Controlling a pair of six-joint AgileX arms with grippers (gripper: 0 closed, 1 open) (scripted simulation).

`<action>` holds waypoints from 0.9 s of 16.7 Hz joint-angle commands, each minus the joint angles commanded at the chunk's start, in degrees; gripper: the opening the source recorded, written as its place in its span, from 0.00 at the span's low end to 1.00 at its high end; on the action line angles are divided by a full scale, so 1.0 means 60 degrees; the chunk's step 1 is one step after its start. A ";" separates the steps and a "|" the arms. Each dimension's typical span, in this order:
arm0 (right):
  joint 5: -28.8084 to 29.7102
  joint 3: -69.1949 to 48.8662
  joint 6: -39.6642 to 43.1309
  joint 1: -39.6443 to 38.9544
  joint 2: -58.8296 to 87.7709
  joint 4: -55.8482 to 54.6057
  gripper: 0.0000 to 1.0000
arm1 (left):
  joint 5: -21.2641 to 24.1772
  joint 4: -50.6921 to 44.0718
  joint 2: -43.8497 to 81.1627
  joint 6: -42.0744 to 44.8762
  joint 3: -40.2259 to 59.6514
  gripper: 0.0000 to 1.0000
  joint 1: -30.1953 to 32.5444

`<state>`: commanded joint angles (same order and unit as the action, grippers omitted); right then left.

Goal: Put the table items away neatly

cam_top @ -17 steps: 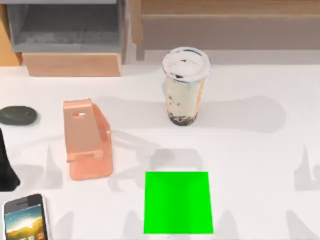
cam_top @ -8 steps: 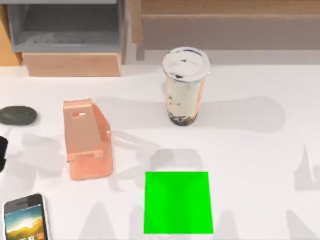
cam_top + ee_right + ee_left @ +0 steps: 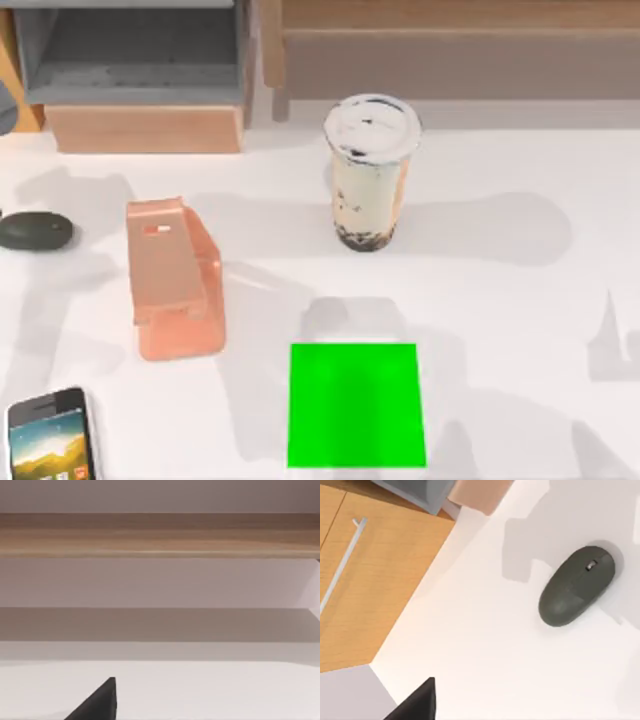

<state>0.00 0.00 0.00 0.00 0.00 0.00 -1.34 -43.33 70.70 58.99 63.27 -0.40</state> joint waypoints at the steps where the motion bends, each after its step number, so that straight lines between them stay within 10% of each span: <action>1: 0.0000 0.0000 0.0000 0.0000 0.0000 0.0000 1.00 | 0.0011 -0.0524 0.0967 0.0729 0.0792 1.00 -0.0036; 15: 0.0000 0.0000 0.0000 0.0000 0.0000 0.0000 1.00 | 0.0301 -0.4662 0.9109 0.6618 0.7304 1.00 -0.0505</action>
<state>0.00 0.00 0.00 0.00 0.00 0.00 0.46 -71.30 125.36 98.70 107.10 -3.43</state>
